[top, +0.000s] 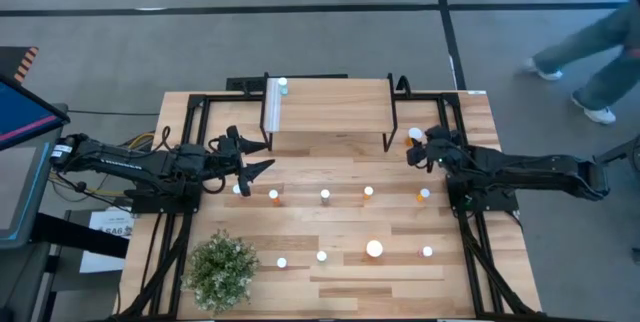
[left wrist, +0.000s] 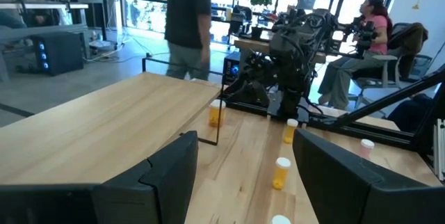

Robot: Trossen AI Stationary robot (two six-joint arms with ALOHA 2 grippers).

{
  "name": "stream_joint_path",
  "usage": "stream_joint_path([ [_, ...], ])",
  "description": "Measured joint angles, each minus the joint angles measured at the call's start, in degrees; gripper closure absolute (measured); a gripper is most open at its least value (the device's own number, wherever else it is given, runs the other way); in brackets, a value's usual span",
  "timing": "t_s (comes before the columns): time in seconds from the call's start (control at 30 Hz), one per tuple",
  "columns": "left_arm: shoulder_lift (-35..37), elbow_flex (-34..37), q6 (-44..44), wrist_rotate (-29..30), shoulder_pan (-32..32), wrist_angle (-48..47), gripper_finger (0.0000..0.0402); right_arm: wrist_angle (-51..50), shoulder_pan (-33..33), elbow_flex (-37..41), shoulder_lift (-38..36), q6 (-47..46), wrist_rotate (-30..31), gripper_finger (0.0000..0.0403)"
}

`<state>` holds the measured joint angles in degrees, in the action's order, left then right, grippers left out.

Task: Pick and place medicine bottles onto shelf by color
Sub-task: Put the top large orange pill bottle on the shelf

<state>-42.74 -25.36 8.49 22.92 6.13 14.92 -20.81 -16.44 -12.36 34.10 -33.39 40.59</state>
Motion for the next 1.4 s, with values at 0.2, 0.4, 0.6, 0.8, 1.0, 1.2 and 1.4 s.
stream_joint_path([
  [0.2,0.0,0.0,-0.1,0.0,0.0,0.0,0.0178,1.3,-1.1,0.0,2.4,0.7,-1.7,0.0133],
  [0.4,0.0,0.0,0.4,0.0,0.0,0.0,0.0178,4.6,-2.2,0.0,5.2,0.7,-2.3,0.0096],
  [0.6,0.0,0.0,1.2,-0.1,0.0,0.0,0.0178,5.1,-3.1,0.0,6.5,0.5,-2.2,0.0058],
  [0.8,0.0,0.0,1.7,0.0,0.0,0.4,0.0178,5.1,-3.7,0.0,6.5,0.5,-2.2,0.0042],
  [1.0,0.0,0.0,4.9,-0.3,0.0,-0.7,0.0178,5.1,-3.7,0.0,6.5,-1.6,-4.3,0.0043],
  [1.2,0.0,0.0,4.6,-1.1,0.0,-0.9,0.0178,5.1,-4.8,0.0,6.5,-2.2,-4.4,0.0044],
  [1.4,0.0,0.0,3.9,-1.1,0.0,0.1,0.0178,5.4,-6.3,0.0,7.3,-1.7,-4.7,0.0045],
])
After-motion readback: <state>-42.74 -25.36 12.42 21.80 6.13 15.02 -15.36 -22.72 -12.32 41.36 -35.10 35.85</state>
